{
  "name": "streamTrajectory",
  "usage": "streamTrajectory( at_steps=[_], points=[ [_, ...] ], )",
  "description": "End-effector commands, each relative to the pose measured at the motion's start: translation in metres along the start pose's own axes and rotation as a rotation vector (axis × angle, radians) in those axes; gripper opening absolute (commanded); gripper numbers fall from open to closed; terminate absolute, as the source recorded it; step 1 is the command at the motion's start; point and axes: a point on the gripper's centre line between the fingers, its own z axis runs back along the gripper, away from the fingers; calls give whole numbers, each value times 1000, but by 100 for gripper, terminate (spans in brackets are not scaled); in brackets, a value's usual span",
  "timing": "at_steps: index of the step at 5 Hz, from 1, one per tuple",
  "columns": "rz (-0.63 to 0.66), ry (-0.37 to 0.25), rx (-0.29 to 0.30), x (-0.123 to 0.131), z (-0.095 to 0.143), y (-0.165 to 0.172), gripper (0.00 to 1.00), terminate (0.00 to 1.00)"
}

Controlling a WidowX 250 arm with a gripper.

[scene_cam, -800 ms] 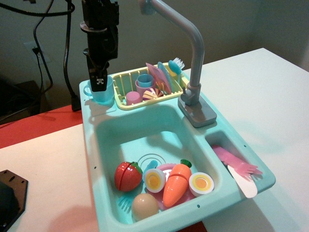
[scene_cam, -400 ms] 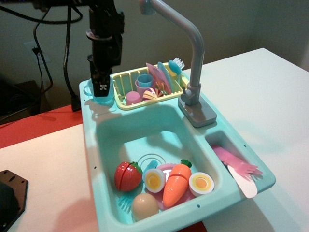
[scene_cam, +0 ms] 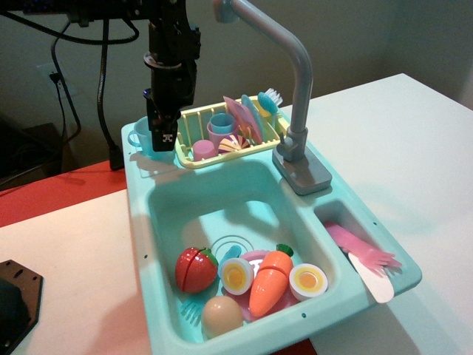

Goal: Put cup from counter to sink

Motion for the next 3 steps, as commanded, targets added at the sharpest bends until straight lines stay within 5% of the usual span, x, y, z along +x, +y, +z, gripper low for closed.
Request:
streamTrajectory(
  at_steps=[1,3],
  points=[
    [28,-37,15,-5,-1,5,0,0],
    [30,-47,17,-9,-6,6,0,0]
  ],
)
